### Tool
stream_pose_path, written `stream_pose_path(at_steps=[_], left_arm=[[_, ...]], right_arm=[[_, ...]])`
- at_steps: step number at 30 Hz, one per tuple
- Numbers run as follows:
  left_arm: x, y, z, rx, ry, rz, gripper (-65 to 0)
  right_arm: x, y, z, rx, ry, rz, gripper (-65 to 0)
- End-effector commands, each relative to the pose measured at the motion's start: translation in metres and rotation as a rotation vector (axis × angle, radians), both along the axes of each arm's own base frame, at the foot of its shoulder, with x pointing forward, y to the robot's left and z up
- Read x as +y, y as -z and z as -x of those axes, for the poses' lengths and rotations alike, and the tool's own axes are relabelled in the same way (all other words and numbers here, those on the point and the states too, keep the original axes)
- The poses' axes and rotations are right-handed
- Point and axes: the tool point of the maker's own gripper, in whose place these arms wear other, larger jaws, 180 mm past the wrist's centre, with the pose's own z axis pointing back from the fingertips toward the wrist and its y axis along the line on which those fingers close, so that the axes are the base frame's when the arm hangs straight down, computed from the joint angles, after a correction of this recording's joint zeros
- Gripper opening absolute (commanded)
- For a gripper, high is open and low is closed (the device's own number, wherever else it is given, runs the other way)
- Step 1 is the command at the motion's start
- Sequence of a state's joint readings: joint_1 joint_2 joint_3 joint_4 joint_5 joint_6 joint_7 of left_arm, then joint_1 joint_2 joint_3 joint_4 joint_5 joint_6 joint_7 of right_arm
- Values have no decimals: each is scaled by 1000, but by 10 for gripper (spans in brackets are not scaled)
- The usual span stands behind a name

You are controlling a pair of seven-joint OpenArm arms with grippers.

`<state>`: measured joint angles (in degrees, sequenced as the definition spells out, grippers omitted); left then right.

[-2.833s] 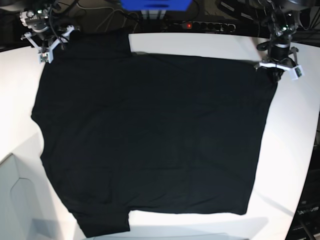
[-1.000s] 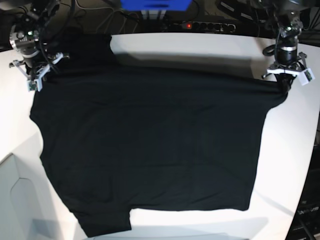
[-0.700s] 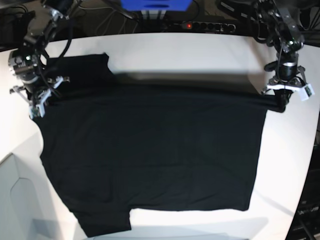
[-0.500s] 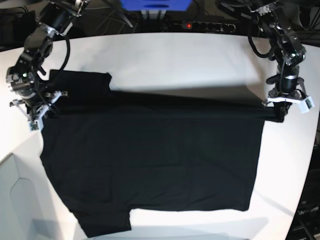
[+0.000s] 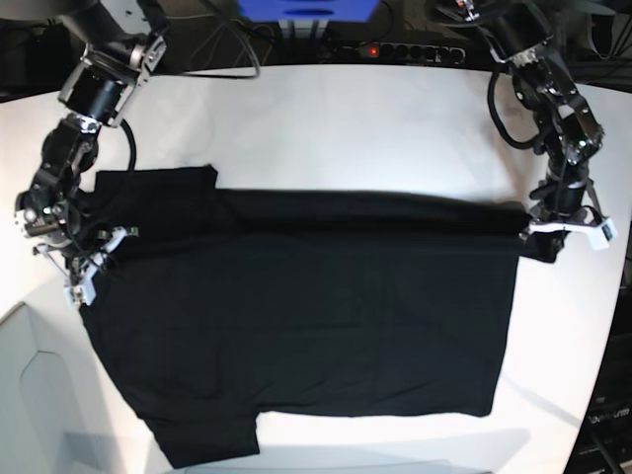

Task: Fold the T-shirt properly
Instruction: 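Lift the shoulder edge with both grippers and fold it over the body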

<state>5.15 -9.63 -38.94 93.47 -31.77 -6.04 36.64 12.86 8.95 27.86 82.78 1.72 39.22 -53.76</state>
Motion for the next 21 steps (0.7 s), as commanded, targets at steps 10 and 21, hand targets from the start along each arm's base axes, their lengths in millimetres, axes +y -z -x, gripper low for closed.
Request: stream_pose_path(at_steps=[10, 21], left_arm=[[-5, -21, -21, -44, 34, -93, -648], [-3, -13, -31, -35, 23, -60, -646]], right_arm=[[-3, -12, -25, -69, -12, -28, -650], [-1, -17, -31, -112, -18, -35, -650]])
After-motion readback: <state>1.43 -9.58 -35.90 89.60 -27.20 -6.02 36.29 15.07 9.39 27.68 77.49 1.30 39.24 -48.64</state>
